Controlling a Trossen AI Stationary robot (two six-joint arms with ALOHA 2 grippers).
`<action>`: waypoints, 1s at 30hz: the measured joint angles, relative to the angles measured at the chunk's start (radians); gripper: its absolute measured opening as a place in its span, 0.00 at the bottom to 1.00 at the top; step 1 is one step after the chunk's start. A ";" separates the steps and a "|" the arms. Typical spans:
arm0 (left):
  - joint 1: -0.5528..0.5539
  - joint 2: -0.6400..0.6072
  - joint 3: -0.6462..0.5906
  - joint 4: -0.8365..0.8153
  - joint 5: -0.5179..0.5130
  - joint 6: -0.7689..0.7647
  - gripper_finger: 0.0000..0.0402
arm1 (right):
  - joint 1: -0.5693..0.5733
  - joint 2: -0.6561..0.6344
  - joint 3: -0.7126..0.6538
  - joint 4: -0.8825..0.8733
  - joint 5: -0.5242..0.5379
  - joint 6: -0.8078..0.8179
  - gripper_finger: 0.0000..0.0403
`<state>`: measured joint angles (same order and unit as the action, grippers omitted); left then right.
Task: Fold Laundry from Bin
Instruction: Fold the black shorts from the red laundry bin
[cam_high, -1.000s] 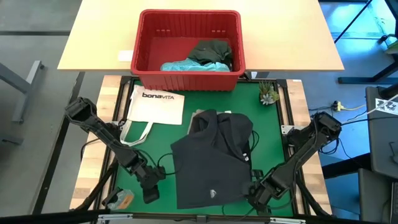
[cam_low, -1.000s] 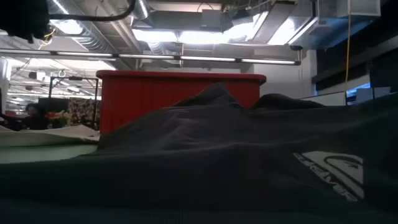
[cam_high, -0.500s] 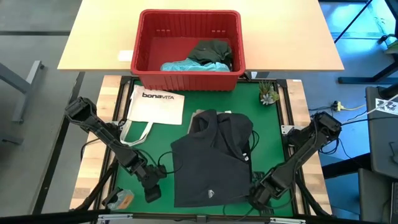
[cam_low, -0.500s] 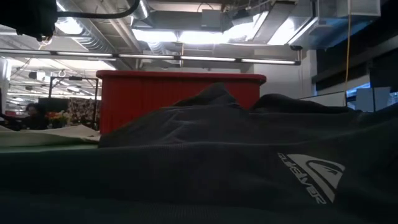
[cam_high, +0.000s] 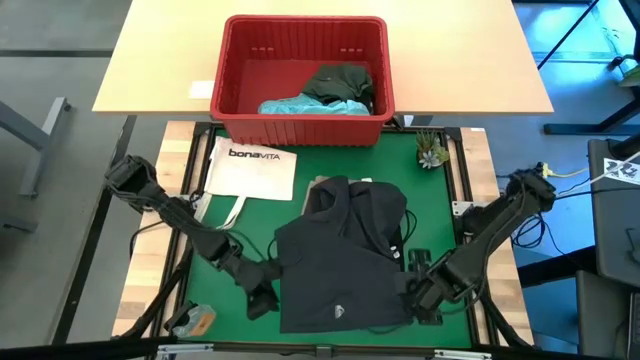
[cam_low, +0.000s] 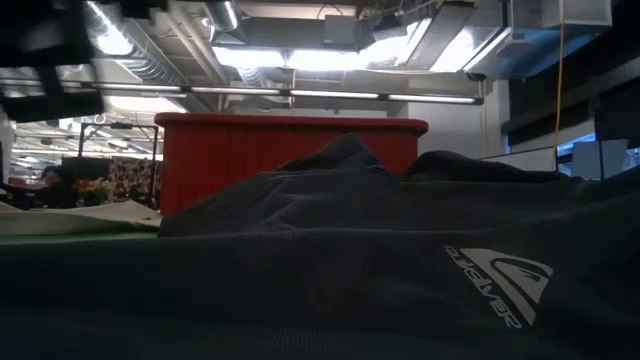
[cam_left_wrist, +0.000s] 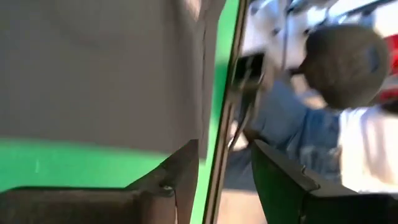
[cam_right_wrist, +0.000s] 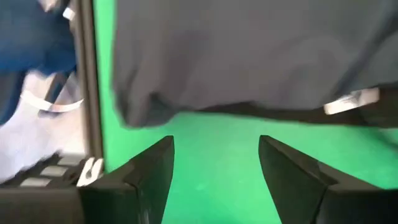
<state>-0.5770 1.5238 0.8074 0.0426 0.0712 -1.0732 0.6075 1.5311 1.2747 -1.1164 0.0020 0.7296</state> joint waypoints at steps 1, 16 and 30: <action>0.020 0.000 0.000 0.022 0.000 0.010 0.35 | -0.008 -0.016 0.000 -0.006 0.024 0.000 0.58; 0.390 0.000 0.000 0.130 -0.002 0.406 0.35 | -0.238 -0.203 -0.132 -0.024 0.217 -0.136 0.58; 0.735 0.000 0.000 0.018 -0.191 0.710 0.35 | -0.518 -0.383 -0.411 0.150 0.128 -0.243 0.58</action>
<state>0.1580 1.5238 0.8074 0.0603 -0.1202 -0.3628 0.0893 1.1479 0.8641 -0.9663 0.1300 0.4866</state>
